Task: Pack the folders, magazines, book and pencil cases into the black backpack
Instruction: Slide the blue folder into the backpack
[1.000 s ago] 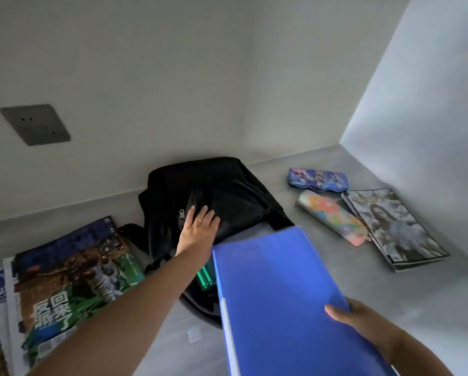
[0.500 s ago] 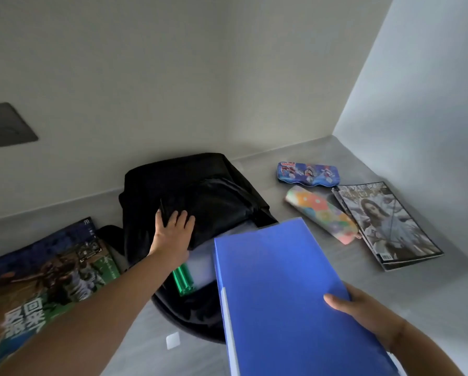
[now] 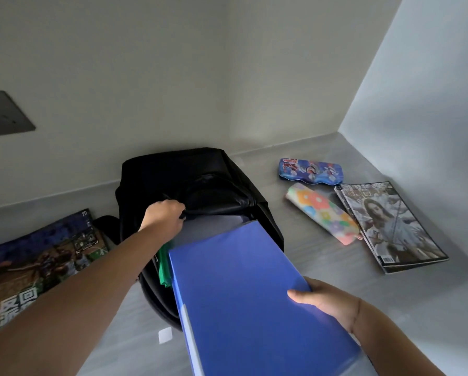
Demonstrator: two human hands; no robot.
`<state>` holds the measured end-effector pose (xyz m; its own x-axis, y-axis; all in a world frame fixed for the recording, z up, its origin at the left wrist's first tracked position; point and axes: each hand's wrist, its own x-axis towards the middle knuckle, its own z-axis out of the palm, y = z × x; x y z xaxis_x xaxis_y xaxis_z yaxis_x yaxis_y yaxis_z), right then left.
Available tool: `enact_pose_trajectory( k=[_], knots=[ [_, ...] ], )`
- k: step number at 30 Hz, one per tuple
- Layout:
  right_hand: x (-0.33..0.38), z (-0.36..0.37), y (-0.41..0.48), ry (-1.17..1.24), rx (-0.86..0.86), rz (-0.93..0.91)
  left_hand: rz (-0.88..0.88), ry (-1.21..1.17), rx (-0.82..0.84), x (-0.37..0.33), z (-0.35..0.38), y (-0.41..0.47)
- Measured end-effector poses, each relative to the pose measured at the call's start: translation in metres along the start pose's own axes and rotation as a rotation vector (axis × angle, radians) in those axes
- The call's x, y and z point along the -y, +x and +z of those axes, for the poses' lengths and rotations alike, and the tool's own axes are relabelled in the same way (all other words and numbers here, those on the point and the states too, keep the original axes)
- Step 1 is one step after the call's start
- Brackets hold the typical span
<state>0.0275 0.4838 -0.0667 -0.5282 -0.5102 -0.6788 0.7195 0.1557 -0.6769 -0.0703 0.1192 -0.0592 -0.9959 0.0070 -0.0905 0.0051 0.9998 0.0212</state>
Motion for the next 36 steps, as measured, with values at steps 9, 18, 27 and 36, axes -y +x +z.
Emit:
enact_pose_trajectory(
  k=[9, 18, 27, 36],
  knots=[
    [0.006, -0.007, 0.027, -0.031, 0.025, 0.055, 0.031, -0.147, -0.048, 0.003, -0.003, -0.01],
    [0.022, 0.0, 0.049, -0.159, -0.103, -0.05, 0.072, -0.177, 0.035, -0.005, -0.003, -0.017],
    [0.051, 0.014, 0.067, -0.419, -0.261, -0.053, 0.009, -0.258, -0.032, 0.005, 0.003, -0.019],
    [-0.02, 0.008, 0.018, 0.267, -0.022, 0.049, -0.033, -0.38, -0.08, 0.005, 0.004, -0.02]
  ],
)
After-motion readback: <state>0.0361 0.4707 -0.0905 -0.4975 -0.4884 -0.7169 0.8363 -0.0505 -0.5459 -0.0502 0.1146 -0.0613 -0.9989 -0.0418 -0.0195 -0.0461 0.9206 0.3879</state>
